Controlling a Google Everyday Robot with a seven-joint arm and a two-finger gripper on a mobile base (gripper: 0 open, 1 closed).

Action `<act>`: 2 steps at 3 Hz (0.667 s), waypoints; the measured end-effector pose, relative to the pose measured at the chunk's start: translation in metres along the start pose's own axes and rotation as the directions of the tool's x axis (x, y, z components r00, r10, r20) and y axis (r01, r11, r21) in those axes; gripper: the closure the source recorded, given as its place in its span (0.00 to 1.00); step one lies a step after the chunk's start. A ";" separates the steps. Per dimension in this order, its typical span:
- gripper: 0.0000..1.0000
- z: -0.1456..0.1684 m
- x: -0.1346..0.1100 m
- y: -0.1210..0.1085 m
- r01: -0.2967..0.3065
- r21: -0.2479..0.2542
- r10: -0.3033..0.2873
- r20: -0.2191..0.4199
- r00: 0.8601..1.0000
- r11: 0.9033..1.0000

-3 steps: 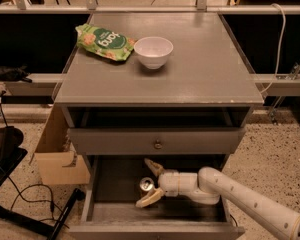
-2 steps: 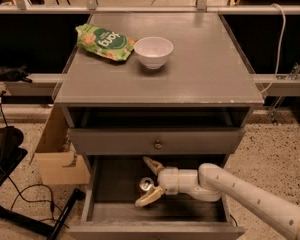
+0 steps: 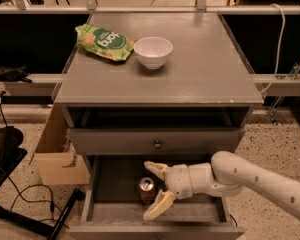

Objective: Place orange can into middle drawer

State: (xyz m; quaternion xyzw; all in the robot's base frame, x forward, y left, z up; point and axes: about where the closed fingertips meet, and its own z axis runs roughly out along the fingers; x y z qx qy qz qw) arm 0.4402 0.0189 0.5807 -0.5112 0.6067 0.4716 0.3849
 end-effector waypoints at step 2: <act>0.00 -0.050 -0.091 0.107 -0.076 -0.069 0.066 -0.141 0.988 0.995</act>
Offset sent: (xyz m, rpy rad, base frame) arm -0.1240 -0.0529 0.2387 -0.2561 0.0082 0.0136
